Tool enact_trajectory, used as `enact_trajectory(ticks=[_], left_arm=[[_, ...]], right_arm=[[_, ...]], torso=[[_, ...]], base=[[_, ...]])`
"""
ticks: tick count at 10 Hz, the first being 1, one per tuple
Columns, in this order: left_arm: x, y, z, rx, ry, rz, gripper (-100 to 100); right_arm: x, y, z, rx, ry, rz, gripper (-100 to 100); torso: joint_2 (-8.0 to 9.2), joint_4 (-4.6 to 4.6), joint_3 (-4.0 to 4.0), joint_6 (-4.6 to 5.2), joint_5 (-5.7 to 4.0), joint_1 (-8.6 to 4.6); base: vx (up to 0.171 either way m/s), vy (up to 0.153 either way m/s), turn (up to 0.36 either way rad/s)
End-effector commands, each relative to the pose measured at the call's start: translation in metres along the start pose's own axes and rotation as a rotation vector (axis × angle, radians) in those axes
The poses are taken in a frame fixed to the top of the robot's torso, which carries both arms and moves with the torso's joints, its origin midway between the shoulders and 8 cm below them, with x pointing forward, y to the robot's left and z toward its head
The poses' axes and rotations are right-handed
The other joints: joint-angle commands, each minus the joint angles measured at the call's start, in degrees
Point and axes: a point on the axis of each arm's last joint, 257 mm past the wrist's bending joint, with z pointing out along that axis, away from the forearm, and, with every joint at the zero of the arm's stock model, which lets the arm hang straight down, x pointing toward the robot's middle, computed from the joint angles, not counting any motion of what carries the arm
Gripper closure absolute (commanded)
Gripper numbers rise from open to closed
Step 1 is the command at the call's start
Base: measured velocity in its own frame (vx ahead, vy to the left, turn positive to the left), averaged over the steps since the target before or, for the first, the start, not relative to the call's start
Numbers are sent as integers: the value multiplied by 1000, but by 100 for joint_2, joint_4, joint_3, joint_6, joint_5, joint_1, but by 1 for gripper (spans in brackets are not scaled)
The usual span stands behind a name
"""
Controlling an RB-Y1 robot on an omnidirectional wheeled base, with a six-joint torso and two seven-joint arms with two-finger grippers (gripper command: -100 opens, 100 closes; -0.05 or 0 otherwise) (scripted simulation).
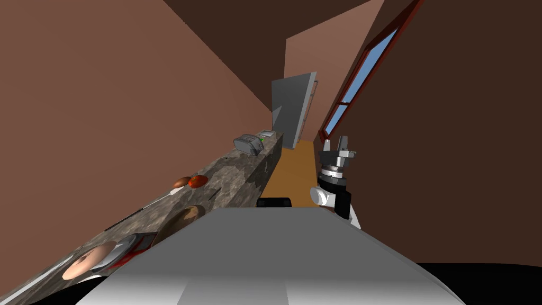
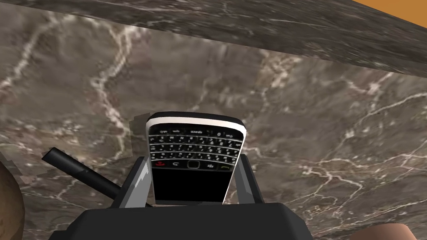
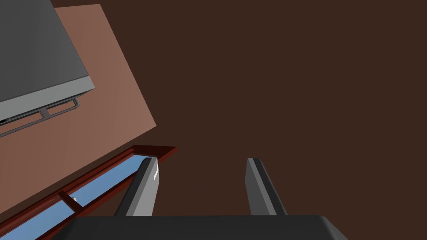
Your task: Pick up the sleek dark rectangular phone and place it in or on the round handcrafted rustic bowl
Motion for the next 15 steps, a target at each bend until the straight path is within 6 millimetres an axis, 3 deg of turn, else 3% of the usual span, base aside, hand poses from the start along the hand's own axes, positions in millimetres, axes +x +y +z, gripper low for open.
enact_trajectory(ticks=[1, 7, 8, 9, 14, 15], left_arm=[[-3, 0, -4, 2, 0, -3, 100], [-10, 3, -15, 0, 1, -8, 100], [-10, 2, -16, 0, 1, -9, 0], [-28, 13, -20, -20, -38, -1, 100], [-94, 47, -45, -77, -181, -1, 100], [-94, 47, -45, -77, -181, -1, 100]], right_arm=[[0, 0, 0, 0, 0, 0, 0], [0, 0, 0, 0, 0, 0, 0], [0, 0, 0, 0, 0, 0, 0], [0, 0, 0, 0, 0, 0, 0], [0, 0, 0, 0, 0, 0, 0], [0, 0, 0, 0, 0, 0, 0]], torso=[[0, 0, 0, 0, 0, 0], [1, 0, 1, 0, -2, -5], [0, 1, 1, -1, 0, -1], [0, 1, 0, -1, 1, 2], [-30, -5, -17, 7, -17, -29], [-30, -4, -16, 3, -14, -28]], base=[[-10, -26, -22], [-8, -17, -12], [0, 0, 0], [22, -29, -55], [50, -79, -36], [30, -65, 1]])
